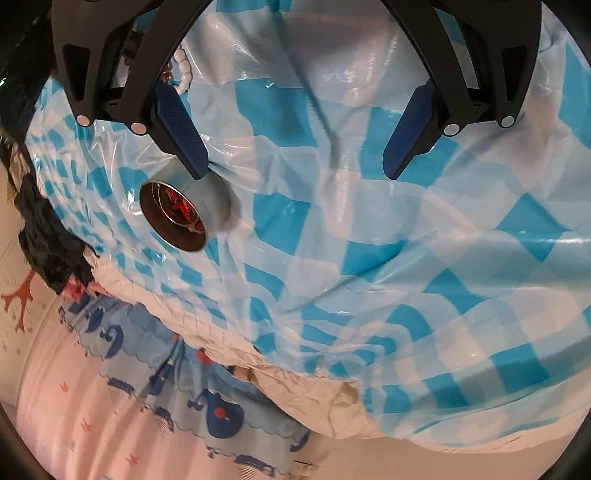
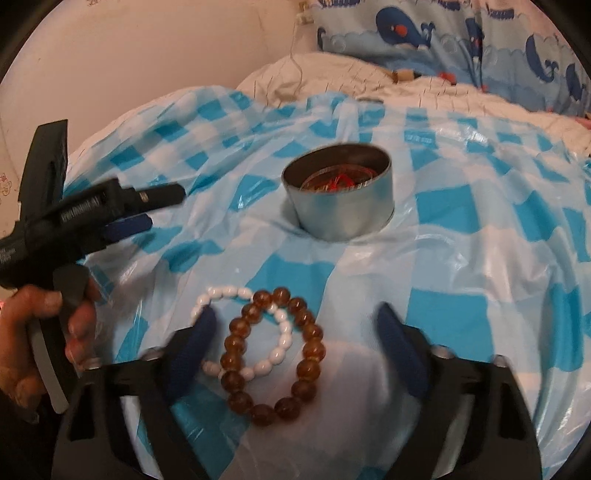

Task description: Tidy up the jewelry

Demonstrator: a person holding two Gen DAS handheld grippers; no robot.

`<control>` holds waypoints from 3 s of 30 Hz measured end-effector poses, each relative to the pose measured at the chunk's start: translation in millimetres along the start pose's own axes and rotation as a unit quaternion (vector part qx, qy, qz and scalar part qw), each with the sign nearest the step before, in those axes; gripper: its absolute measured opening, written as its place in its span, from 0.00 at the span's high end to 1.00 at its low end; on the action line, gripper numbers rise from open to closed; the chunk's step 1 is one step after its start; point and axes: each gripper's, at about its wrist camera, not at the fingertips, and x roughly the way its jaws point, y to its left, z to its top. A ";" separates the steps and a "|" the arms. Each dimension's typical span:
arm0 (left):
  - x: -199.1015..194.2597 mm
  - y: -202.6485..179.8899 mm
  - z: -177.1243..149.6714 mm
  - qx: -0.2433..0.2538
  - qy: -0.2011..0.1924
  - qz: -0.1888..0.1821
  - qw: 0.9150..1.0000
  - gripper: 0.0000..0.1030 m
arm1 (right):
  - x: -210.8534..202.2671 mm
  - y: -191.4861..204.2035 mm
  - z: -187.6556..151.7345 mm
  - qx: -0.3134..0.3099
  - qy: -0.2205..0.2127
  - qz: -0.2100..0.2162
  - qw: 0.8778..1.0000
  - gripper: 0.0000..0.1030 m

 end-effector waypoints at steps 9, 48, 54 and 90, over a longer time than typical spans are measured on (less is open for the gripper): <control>-9.5 -20.3 -0.1 0.048 -0.008 -0.015 0.999 0.11 | -10.5 -10.1 -6.4 0.019 0.005 0.019 1.000 0.81; -23.3 -101.3 -7.6 0.212 0.041 -0.204 0.955 0.94 | -77.3 -61.1 18.7 0.151 -0.118 0.081 0.978 0.88; -19.8 -121.5 44.8 0.197 0.002 -0.216 0.956 0.94 | -77.4 -69.4 47.8 0.148 -0.131 0.088 0.976 0.88; -22.1 -71.1 -34.4 0.129 0.040 0.005 0.991 0.17 | -37.2 -35.9 -1.0 0.054 -0.073 -0.146 0.985 0.11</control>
